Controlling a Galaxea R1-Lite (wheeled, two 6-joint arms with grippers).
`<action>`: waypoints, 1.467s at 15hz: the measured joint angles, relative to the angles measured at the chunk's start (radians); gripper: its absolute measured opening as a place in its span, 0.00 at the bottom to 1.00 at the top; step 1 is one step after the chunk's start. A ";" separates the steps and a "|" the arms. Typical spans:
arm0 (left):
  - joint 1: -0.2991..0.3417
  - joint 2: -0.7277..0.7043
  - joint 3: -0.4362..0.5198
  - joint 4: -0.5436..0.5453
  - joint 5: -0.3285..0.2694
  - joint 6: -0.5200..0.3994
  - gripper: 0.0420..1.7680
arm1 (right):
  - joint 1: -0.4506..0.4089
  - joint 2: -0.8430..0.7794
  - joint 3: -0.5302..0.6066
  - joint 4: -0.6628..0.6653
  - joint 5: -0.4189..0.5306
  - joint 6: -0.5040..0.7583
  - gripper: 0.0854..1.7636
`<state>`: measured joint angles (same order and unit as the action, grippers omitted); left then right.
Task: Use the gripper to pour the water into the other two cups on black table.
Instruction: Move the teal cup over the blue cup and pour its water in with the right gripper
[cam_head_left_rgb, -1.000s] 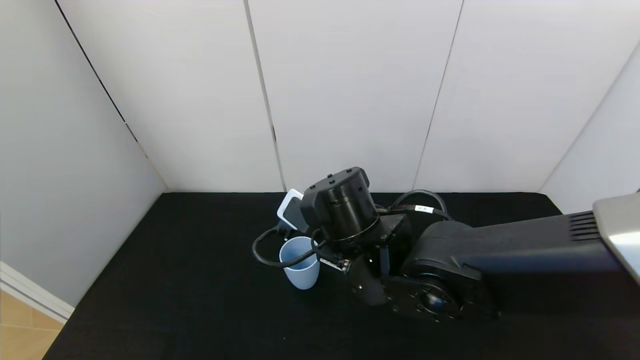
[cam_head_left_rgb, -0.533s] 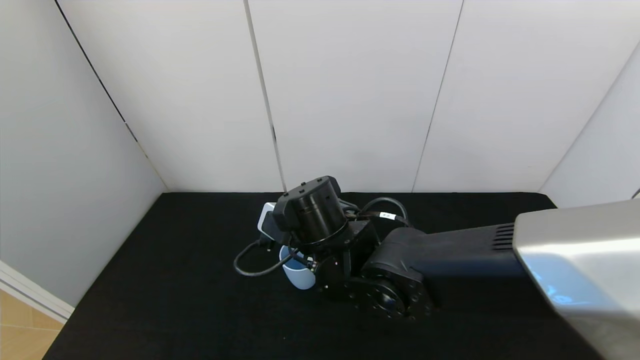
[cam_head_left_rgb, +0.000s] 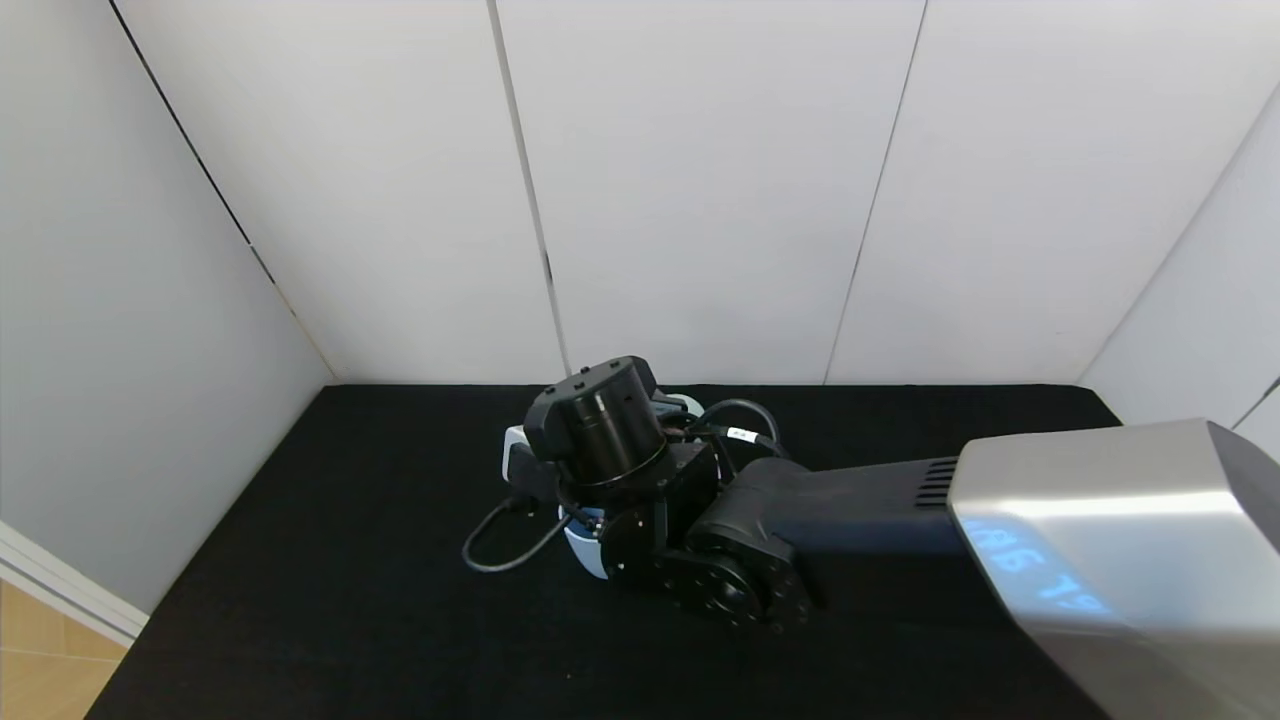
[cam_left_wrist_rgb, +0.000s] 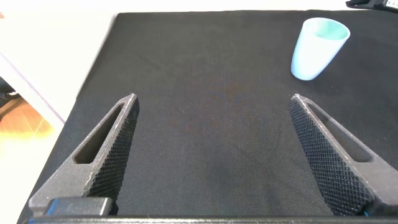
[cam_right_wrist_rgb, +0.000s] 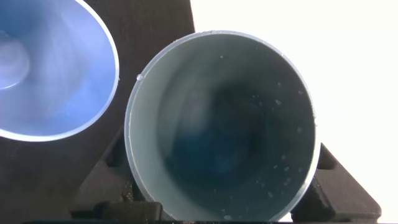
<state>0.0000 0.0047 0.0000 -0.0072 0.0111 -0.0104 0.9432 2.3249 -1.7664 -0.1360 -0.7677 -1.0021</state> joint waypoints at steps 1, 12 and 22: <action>0.000 0.000 0.000 0.000 0.000 0.000 0.97 | 0.000 0.005 -0.006 0.000 0.000 -0.018 0.67; 0.000 0.000 0.000 0.000 0.000 0.000 0.97 | 0.020 0.014 -0.008 0.008 -0.051 -0.197 0.67; 0.000 0.000 0.000 0.000 0.000 0.000 0.97 | 0.031 0.011 -0.005 0.002 -0.050 -0.444 0.67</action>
<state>0.0000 0.0047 0.0000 -0.0070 0.0109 -0.0104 0.9740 2.3360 -1.7713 -0.1340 -0.8179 -1.4466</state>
